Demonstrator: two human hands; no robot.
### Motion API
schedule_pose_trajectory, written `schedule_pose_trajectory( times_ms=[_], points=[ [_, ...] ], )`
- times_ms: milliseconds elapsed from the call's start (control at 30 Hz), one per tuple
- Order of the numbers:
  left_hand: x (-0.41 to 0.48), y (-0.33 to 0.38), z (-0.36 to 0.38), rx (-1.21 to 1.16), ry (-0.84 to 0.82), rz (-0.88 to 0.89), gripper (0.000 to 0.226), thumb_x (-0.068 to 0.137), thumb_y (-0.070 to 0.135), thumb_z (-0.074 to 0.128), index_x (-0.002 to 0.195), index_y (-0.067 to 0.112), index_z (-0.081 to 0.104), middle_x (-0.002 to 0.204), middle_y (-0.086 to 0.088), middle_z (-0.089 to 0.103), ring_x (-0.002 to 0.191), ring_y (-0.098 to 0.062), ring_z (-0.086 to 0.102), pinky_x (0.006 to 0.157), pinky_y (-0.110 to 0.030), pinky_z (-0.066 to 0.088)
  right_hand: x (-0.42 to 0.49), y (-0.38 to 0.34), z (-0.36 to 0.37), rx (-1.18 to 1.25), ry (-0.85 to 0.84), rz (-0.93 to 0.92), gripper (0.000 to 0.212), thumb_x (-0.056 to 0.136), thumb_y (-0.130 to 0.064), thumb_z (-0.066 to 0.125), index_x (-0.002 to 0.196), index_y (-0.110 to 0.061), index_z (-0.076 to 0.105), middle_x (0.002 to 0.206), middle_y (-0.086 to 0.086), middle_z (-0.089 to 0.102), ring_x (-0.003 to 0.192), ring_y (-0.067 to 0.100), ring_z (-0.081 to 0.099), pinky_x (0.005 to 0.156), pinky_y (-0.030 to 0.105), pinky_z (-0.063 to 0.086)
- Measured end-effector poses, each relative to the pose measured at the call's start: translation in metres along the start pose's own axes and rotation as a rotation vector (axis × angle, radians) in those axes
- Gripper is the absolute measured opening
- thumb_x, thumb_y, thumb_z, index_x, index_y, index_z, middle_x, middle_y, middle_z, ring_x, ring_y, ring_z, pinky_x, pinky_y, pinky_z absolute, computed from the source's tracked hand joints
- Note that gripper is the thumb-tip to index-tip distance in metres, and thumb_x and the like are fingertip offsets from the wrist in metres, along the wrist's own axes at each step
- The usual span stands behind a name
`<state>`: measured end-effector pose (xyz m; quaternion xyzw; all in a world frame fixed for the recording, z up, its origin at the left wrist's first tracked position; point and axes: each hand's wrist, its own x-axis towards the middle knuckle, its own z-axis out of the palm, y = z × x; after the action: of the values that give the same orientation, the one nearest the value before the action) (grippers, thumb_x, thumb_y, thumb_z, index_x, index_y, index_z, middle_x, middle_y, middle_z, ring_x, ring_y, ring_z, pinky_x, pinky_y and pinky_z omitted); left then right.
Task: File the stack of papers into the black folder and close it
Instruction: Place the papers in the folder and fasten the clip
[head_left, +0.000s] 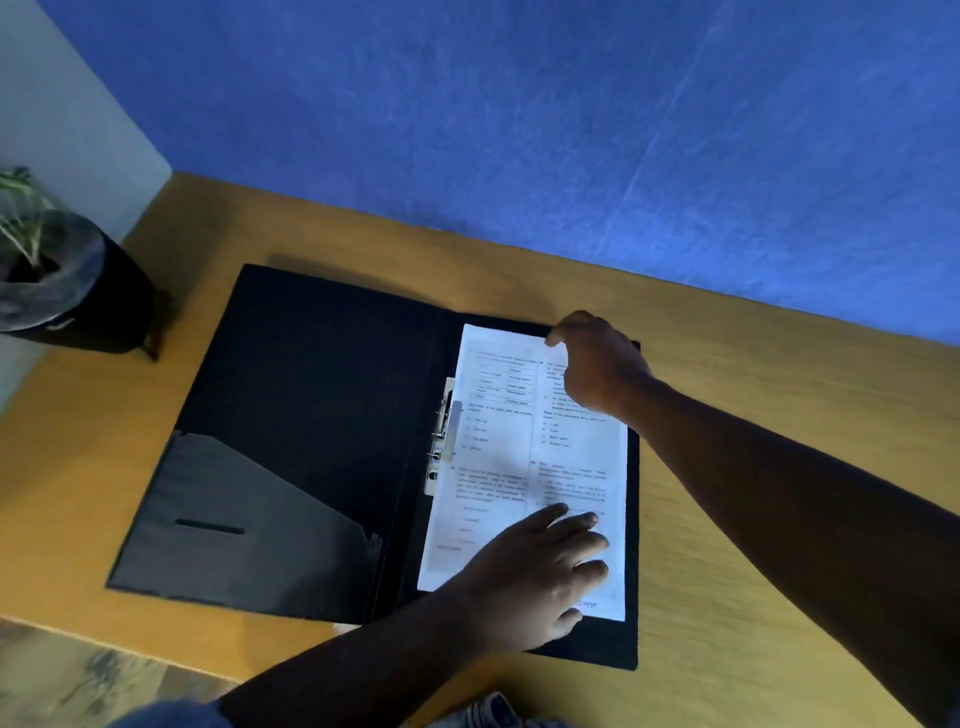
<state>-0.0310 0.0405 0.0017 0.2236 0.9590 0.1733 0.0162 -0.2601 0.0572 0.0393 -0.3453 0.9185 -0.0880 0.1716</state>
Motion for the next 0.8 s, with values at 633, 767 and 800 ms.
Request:
schedule_pose_trajectory(
  times_ms=[633, 767, 800],
  points=[
    [-0.093, -0.046, -0.027, -0.061, 0.013, -0.359, 0.068, 0.072, 0.037, 0.069, 0.136, 0.021, 0.051, 0.153, -0.003, 0.041, 0.147, -0.023, 0.024, 0.119, -0.046, 0.022, 0.039, -0.067, 0.022, -0.138, -0.11, -0.107, 0.072, 0.08, 0.001, 0.056, 0.147, -0.016, 0.038, 0.147, 0.009, 0.042, 0.131, 0.032, 0.041, 0.107, 0.047, 0.041],
    [-0.09, -0.044, -0.026, -0.08, 0.061, -0.366, 0.074, 0.072, 0.054, 0.068, 0.136, 0.021, 0.051, 0.153, -0.001, 0.042, 0.146, -0.022, 0.027, 0.118, -0.041, 0.014, 0.024, -0.041, 0.012, 0.367, 0.065, 0.096, 0.061, 0.085, -0.005, 0.06, 0.142, -0.018, 0.046, 0.147, 0.003, 0.045, 0.116, 0.015, 0.052, 0.075, 0.016, 0.05],
    [-0.088, -0.043, -0.026, -0.099, 0.091, -0.392, 0.074, 0.072, 0.055, 0.068, 0.135, 0.022, 0.052, 0.152, 0.0, 0.044, 0.146, -0.021, 0.029, 0.117, -0.041, 0.016, 0.013, -0.032, 0.011, 0.465, 0.127, 0.167, 0.056, 0.085, -0.006, 0.061, 0.138, -0.019, 0.051, 0.142, 0.002, 0.051, 0.111, 0.011, 0.055, 0.064, 0.009, 0.046]
  ],
)
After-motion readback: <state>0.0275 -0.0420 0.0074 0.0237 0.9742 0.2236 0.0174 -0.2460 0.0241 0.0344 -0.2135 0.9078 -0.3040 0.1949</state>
